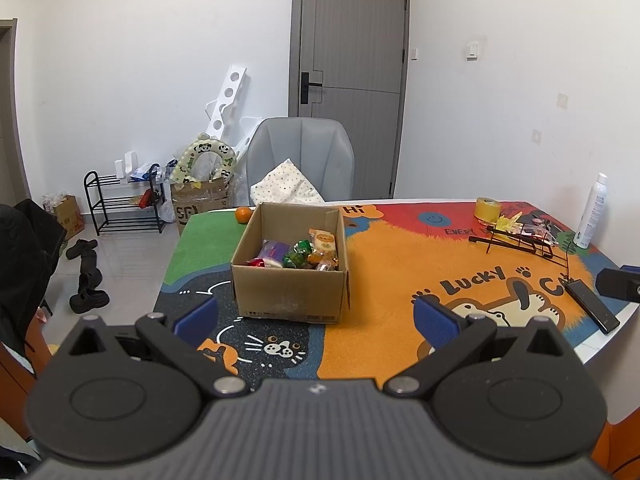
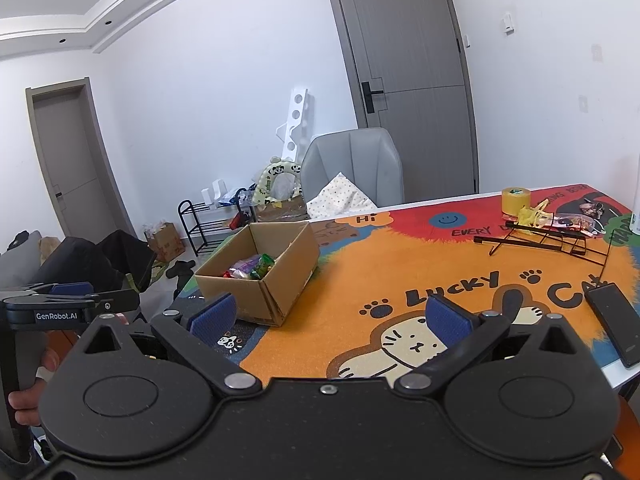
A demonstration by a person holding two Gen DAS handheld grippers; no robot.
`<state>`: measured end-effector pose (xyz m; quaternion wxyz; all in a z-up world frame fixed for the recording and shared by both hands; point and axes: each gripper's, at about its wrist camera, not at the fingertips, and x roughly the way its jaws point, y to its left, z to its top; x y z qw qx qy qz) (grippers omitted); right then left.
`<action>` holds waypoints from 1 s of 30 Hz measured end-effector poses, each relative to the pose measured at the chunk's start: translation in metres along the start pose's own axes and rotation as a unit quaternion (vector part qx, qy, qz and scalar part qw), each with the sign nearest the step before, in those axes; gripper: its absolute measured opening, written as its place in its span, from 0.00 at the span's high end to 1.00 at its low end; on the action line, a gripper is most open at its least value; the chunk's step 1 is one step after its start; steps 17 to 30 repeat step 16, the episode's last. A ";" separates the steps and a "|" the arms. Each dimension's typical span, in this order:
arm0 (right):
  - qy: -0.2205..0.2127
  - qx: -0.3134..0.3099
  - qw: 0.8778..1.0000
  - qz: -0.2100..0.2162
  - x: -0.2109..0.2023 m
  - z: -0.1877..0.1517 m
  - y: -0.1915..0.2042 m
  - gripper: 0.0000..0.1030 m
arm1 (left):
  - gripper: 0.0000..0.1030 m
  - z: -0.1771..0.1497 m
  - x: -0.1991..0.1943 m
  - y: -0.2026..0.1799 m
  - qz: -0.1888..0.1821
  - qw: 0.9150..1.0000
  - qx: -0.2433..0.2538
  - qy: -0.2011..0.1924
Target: Organize snacks
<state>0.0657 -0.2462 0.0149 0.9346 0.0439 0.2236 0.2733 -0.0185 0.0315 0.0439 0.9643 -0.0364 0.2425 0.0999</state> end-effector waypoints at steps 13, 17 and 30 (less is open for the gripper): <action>0.003 0.000 1.000 0.000 0.001 -0.001 0.001 0.00 | 0.00 -0.006 0.003 0.000 -0.005 1.000 0.001 0.005; 0.003 0.000 1.000 0.001 0.001 -0.001 0.001 0.00 | 0.00 -0.005 0.004 0.001 -0.006 1.000 0.001 0.006; 0.003 0.000 1.000 0.001 0.001 -0.001 0.001 0.00 | 0.00 -0.005 0.004 0.001 -0.006 1.000 0.001 0.006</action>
